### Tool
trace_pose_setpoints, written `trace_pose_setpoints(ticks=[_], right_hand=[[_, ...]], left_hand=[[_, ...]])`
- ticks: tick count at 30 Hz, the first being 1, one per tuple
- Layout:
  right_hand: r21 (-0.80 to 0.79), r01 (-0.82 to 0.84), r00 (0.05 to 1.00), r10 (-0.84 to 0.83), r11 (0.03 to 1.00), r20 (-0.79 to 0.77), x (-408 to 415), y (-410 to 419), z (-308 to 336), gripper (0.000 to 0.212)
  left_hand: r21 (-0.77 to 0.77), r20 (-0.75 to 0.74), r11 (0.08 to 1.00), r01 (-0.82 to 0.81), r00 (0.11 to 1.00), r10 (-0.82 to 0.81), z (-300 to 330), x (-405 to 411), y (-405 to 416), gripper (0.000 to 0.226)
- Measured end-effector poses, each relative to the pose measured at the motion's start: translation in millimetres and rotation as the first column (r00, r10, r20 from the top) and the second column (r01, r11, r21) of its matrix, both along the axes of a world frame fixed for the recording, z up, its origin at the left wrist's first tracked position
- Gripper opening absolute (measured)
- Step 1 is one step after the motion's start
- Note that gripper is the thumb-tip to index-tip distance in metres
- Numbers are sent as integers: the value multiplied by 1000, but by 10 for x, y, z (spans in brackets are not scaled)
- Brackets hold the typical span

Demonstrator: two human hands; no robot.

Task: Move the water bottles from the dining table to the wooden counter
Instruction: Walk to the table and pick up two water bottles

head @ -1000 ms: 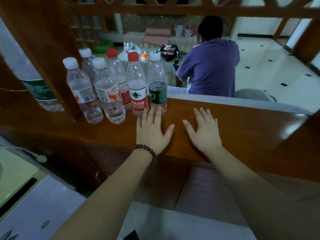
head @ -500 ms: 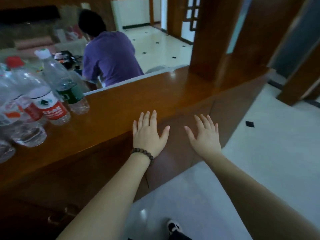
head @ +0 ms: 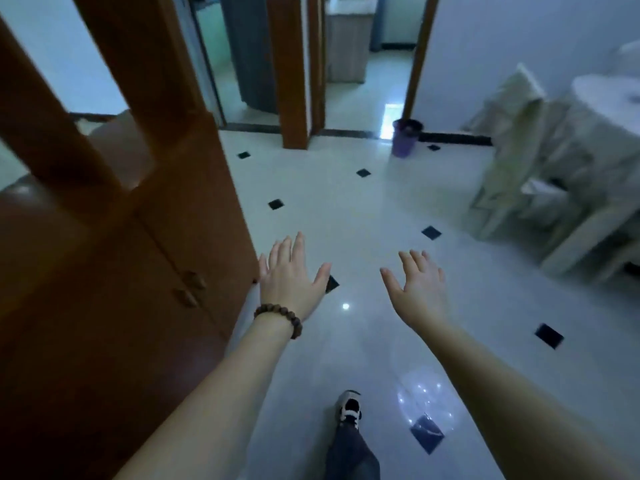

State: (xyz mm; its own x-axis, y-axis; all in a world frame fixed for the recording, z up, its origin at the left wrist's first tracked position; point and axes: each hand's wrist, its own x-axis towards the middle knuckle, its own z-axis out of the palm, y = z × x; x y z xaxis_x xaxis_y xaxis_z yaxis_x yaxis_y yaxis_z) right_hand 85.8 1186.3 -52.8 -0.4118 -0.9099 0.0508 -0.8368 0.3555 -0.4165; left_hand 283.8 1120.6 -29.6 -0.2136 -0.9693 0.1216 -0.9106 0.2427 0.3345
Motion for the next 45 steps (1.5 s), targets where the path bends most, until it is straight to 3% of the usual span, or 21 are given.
trace_pose_setpoints(ticks=[7,15,23,34,45], right_hand=[[44,383,924,-383,923,-2,-1443,793,-87,64],[0,625,781,-625,781,17,-3074,1103,-160,61],[-12,708,706,-708,706,26,-4603,1121,33,63],[15,755,654,-754,656,58,-5917,1001,18,63],[22,770,636,-770,638,47,-7727,-7,-196,66]], left_hand=[[55,-29,939,338,941,-337,-73,-1674,61,73],[40,5,821,570,821,-570,-104,-3741,-36,72],[-3,50,739,673,739,-672,53,-5590,-157,74],[7,54,688,726,686,-725,-37,-7075,-433,75],[21,12,684,729,684,-730,-261,-8913,-1501,75]])
